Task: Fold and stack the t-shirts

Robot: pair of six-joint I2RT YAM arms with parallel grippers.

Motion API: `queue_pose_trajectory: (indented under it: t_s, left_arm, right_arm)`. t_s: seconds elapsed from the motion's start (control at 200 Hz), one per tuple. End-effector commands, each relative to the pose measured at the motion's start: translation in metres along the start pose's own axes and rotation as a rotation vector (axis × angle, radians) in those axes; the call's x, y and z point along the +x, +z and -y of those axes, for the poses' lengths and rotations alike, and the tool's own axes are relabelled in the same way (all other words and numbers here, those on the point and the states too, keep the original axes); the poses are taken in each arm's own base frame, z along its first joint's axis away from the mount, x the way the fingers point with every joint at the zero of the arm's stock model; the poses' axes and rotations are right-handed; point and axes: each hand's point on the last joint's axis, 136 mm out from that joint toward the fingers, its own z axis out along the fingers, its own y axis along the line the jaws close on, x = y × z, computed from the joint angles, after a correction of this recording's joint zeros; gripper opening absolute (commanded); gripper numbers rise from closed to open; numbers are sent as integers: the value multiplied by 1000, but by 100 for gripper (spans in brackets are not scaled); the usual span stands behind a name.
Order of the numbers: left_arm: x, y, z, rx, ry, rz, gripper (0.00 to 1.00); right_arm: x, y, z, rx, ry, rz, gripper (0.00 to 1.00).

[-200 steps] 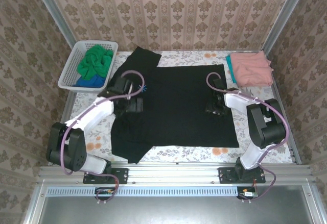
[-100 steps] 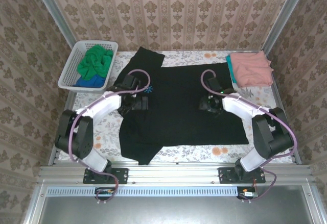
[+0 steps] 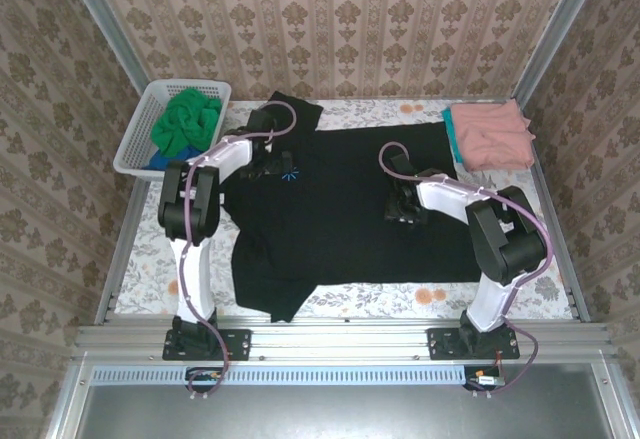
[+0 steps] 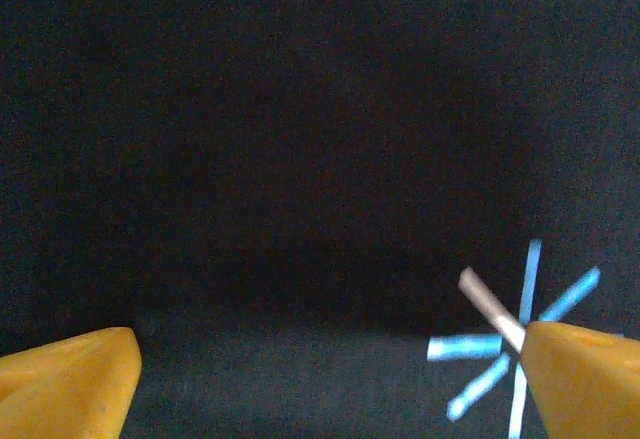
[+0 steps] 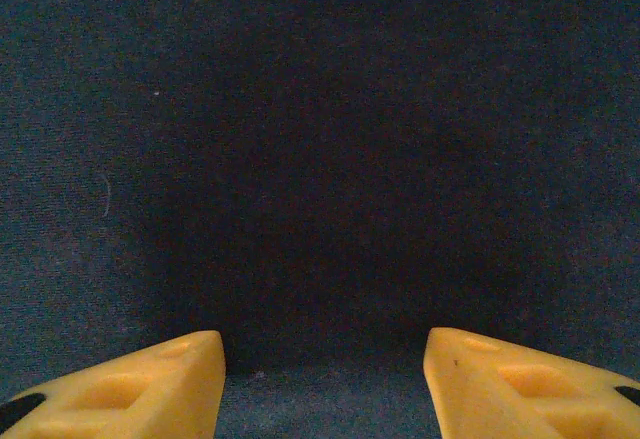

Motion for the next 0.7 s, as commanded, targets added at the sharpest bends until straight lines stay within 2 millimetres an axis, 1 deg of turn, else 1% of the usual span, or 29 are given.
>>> queue_pose_trajectory:
  t_s: [0.0,0.04,0.075,0.09,0.11,0.15,0.185,0.235,0.3,0.345,0.385,0.435,0.53,0.62,0.695]
  left_arm:
    - [20,33,1,20,18,-118,100]
    - [16,38,1,25,17,-121,100]
    - [11,40,2,28,14,-123,100]
    - [9,41,2,32,14,-123,100]
    - [8,43,2,33,15,-124,100]
    - [3,43,3,38,13,-119,100]
    - [-1,44,3,44,13,-110,100]
    - [-10,45,5,60,13,-94,100]
    - [-18,45,7,71,12,-92,100]
    - [-22,45,8,72,17,-91,100]
    - [-26,45,9,79,19,-81,100]
    - [-30,45,12,100,23,-68,100]
    - [-38,47,16,139,18,-51,100]
    - [-41,48,17,144,21,-65,100]
    - [-41,48,18,151,22,-62,100]
  right_arm:
    - [-3,-12,22,77,-47,10,58]
    - [-6,-23,12,39,-94,54,58]
    - [-5,-36,-5,-20,-164,102,59]
    - [-8,-43,-16,-56,-194,140,59]
    - [-6,-52,-30,-99,-244,177,60]
    - [4,-72,-65,-198,-377,249,64]
    - [19,-89,-96,-276,-493,304,67]
    - [49,-108,-141,-390,-654,345,69]
    - [89,-121,-186,-510,-805,351,68]
    - [117,-125,-212,-579,-892,332,67]
    - [137,-125,-228,-604,-958,317,65]
    - [157,-123,-244,-630,-1015,310,64]
    - [193,-128,-267,-727,-1099,306,64]
    - [223,-127,-279,-768,-1181,283,64]
    - [238,-125,-284,-754,-1238,301,66]
